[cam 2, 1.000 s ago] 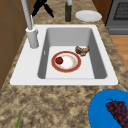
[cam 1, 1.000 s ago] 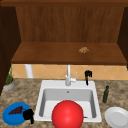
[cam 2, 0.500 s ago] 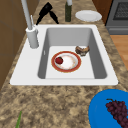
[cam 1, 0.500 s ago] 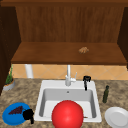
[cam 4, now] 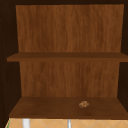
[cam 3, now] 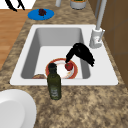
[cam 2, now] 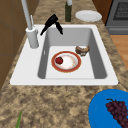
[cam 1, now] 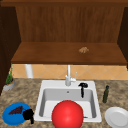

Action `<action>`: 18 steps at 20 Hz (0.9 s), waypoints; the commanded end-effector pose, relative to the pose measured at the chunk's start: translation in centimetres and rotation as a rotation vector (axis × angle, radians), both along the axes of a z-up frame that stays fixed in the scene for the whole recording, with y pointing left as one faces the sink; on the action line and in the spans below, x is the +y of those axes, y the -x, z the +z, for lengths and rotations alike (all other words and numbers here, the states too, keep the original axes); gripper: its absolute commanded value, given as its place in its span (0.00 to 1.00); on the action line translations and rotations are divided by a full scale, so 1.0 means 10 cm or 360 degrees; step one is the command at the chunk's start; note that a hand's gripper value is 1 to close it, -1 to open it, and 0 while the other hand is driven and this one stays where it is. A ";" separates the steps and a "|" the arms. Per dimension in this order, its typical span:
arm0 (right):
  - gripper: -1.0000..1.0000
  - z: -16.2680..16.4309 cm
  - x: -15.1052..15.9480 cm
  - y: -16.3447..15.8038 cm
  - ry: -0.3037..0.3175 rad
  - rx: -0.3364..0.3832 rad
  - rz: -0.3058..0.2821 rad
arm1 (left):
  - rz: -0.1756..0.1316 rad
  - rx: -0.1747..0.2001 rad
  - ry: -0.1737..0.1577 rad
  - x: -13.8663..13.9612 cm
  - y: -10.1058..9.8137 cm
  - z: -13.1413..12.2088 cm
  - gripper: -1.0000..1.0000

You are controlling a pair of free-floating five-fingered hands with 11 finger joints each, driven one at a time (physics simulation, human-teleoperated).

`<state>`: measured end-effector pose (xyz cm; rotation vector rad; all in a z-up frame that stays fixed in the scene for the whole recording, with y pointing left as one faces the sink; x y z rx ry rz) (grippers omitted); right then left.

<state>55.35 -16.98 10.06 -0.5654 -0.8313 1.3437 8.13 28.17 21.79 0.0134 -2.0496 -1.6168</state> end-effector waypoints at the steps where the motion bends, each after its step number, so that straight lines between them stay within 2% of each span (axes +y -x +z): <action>1: 0.00 -0.31 0.12 0.31 -0.0001 -0.0031 0.0039 | 0.0000 0.0000 0.0000 0.00 0.00 0.00 0.50; 4: 0.00 -0.49 0.25 0.51 0.0086 -0.0243 -0.0016 | 0.0000 0.0000 0.0000 0.00 0.00 0.00 0.50; 6: 0.00 -0.54 0.38 0.56 0.0216 -0.0370 0.0002 | 0.0000 0.0000 0.0000 0.00 0.00 0.00 0.50; 8: 0.00 -0.58 0.45 0.53 0.0332 -0.0470 0.0006 | 0.0000 0.0000 0.0000 0.00 0.00 0.00 0.50; 10: 0.00 -0.63 0.53 0.63 0.0415 -0.0514 0.0001 | 0.0000 0.0000 0.0000 0.00 0.00 0.00 0.50; 15: 0.00 -0.89 0.64 1.03 0.0356 -0.0681 -0.0143 | 0.0000 0.0000 0.0000 0.00 0.00 0.00 0.50; 18: 0.00 -0.87 0.66 1.24 0.0356 -0.0801 -0.0166 | 0.0000 0.0000 0.0000 0.00 0.00 0.00 0.50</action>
